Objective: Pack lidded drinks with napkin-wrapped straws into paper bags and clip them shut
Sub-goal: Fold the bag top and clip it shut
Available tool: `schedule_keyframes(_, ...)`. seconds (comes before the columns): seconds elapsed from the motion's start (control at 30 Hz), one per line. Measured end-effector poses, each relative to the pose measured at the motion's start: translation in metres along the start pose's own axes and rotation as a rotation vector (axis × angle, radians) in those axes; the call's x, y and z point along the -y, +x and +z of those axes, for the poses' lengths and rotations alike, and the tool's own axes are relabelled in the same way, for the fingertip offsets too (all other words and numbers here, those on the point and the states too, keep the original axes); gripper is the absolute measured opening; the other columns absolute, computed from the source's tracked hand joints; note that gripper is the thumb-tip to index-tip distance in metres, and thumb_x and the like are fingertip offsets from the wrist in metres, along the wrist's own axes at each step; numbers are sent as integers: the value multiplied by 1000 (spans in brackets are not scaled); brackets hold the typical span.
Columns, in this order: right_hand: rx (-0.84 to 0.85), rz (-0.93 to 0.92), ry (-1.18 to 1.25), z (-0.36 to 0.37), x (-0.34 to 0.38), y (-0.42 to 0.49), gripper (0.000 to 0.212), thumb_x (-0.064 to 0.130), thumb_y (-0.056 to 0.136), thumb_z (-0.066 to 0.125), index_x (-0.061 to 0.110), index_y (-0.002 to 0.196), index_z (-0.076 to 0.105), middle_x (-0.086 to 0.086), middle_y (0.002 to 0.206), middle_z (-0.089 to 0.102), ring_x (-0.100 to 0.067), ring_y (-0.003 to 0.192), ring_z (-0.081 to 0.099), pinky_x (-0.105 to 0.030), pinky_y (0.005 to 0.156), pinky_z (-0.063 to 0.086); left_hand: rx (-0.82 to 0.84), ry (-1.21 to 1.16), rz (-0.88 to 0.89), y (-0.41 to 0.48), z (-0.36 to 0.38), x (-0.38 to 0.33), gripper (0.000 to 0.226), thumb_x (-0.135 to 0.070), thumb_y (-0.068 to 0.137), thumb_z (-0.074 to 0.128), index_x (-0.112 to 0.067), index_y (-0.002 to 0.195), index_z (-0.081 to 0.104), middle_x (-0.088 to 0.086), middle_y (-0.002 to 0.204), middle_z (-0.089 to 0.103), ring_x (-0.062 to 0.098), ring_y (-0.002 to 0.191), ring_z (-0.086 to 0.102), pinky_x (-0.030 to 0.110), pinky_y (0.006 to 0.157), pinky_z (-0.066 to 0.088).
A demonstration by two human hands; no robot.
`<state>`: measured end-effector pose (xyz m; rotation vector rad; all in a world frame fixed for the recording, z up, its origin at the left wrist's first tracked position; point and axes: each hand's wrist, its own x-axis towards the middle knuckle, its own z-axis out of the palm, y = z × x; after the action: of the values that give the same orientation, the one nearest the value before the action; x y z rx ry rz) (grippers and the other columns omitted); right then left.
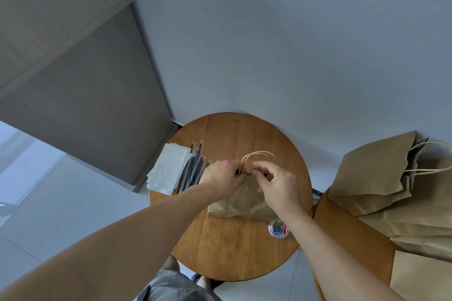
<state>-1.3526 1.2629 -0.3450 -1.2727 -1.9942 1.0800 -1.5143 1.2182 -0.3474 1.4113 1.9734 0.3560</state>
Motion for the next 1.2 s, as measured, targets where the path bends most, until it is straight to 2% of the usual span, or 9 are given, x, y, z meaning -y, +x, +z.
schedule_keyframes(0.07,4,-26,-66,0,-1,2,17,12,87,73,21,101,75,17,88,71,7,67,64,-10,64,51,-3,-4,5,0,-1,0,14,-34,95,54,-30,100,67,-5,89,70,18,82,66,35,69,54)
schedule_keyframes(0.13,10,-52,-123,-1,-2,5,13,13,86,74,17,99,75,12,90,73,4,78,66,-13,71,54,-3,-13,10,1,-1,0,14,-34,95,54,-31,100,67,-7,88,69,17,81,65,33,66,53)
schedule_keyframes(0.2,18,-70,-159,-2,-4,8,13,13,86,74,15,99,75,9,90,73,-1,81,67,-17,72,55,-5,-11,15,0,-2,0,14,-34,96,54,-31,100,67,-10,82,65,17,79,64,31,63,49)
schedule_keyframes(0.37,45,-23,-143,-3,-9,12,12,15,86,74,19,97,74,18,85,68,3,78,66,-8,69,50,-4,-2,24,0,-2,-2,15,-36,96,53,-33,101,67,-6,89,70,18,82,65,35,71,54)
schedule_keyframes(0.57,69,-54,-159,-3,-12,12,24,17,88,73,21,111,73,11,93,74,-3,80,68,-18,75,55,-1,-1,30,1,-3,-3,15,-34,95,52,-32,100,66,-7,85,68,19,81,64,33,69,51)
schedule_keyframes(0.73,48,-56,-107,0,-15,12,17,13,87,73,19,103,76,13,91,74,0,82,68,-20,75,56,15,21,23,1,-4,-4,17,-34,96,52,-30,104,66,-3,89,70,20,84,64,38,75,54)
schedule_keyframes(1.07,53,-65,-110,1,-16,14,13,15,89,71,24,98,74,17,83,71,0,77,67,-19,68,55,32,50,26,3,-3,-4,20,-33,97,50,-35,107,68,-4,91,71,20,85,64,35,72,51)
schedule_keyframes(1.2,68,-89,-167,-1,-19,13,12,17,88,72,20,100,75,11,82,73,-7,71,68,-29,66,57,26,43,39,4,-3,-3,21,-33,97,50,-36,108,67,-6,90,70,19,85,64,31,68,47)
